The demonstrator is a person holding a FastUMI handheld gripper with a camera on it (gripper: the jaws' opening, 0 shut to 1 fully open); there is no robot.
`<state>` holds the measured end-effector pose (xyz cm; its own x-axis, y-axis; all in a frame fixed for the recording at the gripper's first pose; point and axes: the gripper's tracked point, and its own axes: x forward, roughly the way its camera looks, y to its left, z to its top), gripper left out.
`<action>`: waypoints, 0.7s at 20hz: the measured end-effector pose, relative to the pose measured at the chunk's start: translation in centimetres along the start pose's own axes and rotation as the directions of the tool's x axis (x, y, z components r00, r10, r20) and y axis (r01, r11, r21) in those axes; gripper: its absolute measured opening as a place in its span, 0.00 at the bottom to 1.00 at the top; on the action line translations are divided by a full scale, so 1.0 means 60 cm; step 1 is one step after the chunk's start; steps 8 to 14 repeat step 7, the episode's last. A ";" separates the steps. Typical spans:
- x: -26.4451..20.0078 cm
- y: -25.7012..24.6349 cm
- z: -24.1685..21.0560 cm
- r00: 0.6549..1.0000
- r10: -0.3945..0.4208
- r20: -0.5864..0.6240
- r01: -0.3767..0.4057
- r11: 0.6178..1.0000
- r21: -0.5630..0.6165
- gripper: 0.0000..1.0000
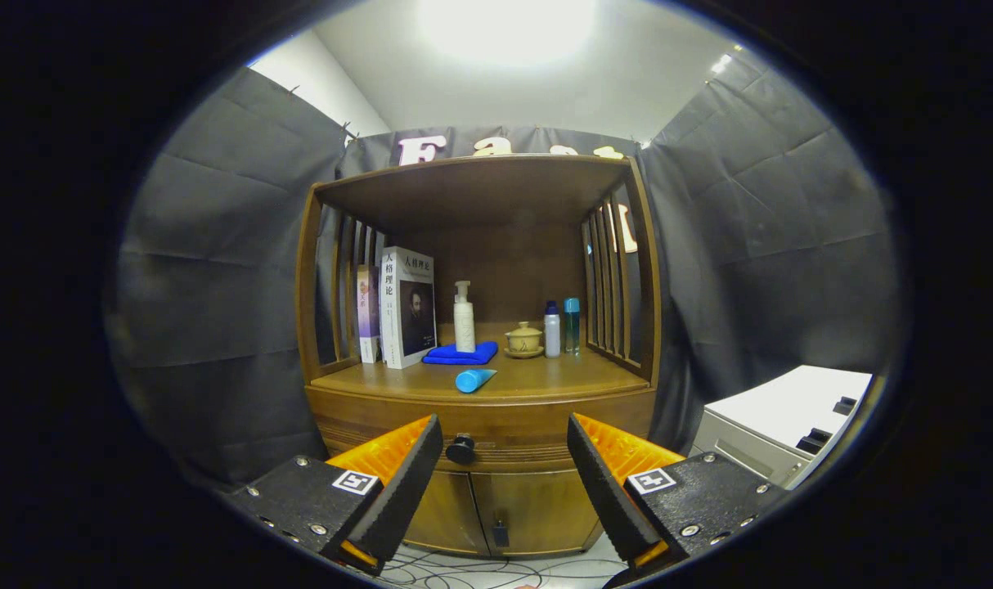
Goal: Pull open the drawer, take out the items inside it, and place them on the countertop above the cabinet.
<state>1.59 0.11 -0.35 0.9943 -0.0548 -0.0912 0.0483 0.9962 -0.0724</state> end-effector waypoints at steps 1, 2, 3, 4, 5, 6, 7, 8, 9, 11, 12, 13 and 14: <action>0.000 0.003 -0.003 1.000 0.005 -0.009 -0.005 1.000 0.008 0.95; -0.002 0.009 -0.005 1.000 0.015 -0.011 -0.015 1.000 0.023 0.95; -0.002 0.012 -0.004 1.000 0.021 -0.011 -0.021 0.999 0.036 0.95; -0.003 0.011 -0.003 1.000 0.021 -0.009 -0.021 0.999 0.040 0.95; -0.003 0.009 -0.004 1.000 0.019 -0.008 -0.019 0.999 0.038 0.95; -0.003 0.009 -0.005 1.000 0.020 -0.008 -0.019 0.999 0.036 0.95; -0.002 0.010 -0.004 1.000 0.020 -0.008 -0.020 0.999 0.035 0.95; -0.002 0.010 -0.004 1.000 0.020 -0.008 -0.020 0.999 0.035 0.95; -0.002 0.010 -0.004 1.000 0.020 -0.008 -0.020 0.999 0.035 0.95; -0.002 0.010 -0.004 1.000 0.020 -0.008 -0.020 0.999 0.035 0.95; -0.002 0.010 -0.004 1.000 0.020 -0.008 -0.020 0.999 0.035 0.95; -0.002 0.010 -0.004 1.000 0.020 -0.008 -0.020 0.999 0.035 0.95; -0.002 0.010 -0.004 1.000 0.020 -0.008 -0.020 0.999 0.035 0.95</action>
